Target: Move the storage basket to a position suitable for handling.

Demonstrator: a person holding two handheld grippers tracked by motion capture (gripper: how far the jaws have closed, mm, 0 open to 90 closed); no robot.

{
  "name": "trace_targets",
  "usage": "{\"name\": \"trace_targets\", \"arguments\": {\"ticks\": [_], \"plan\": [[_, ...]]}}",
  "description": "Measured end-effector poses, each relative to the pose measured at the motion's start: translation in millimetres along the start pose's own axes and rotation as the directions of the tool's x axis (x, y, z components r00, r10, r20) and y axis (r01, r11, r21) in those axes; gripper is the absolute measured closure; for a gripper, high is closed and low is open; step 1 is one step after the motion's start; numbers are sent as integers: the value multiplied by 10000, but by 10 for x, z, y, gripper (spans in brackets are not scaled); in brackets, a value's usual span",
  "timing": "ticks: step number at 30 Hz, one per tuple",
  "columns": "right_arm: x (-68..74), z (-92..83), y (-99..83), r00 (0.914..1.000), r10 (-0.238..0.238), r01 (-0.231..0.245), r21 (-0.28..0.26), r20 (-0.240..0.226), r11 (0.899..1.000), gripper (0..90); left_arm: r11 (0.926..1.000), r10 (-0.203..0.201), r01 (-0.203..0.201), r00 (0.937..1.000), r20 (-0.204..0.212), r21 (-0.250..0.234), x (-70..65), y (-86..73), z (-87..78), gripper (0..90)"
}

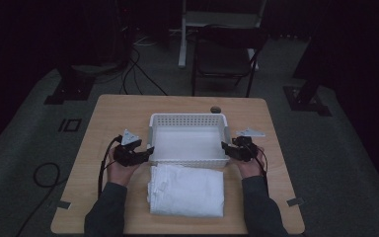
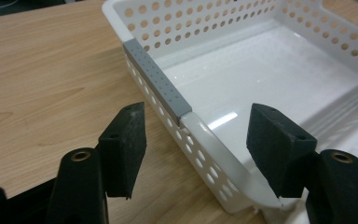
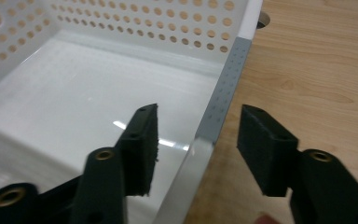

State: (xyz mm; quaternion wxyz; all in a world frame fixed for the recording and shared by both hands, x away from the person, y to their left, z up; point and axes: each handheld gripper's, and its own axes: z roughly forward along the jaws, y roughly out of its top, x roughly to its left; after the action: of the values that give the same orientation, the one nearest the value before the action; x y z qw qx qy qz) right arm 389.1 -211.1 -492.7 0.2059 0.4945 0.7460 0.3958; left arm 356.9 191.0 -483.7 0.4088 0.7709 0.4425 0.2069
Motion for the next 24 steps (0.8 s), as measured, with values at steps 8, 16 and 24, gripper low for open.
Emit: {"name": "trace_targets", "arguments": {"ticks": [8,16,24], "plan": [[46,-343,-98,9998,-28,24,-193,-210,9998,391,9994,331,-330,9993,167,-80,-138,-21,-159,334],[77,-520,-199,9989,63,-76,-262,-465,9996,376,9980,636,-633,9974,345,-79,-283,-87,-269,318],[161,-572,-291,9981,-8,1,-107,-622,9999,359,9968,796,-791,9941,731,-96,-416,-123,-321,303]]}}
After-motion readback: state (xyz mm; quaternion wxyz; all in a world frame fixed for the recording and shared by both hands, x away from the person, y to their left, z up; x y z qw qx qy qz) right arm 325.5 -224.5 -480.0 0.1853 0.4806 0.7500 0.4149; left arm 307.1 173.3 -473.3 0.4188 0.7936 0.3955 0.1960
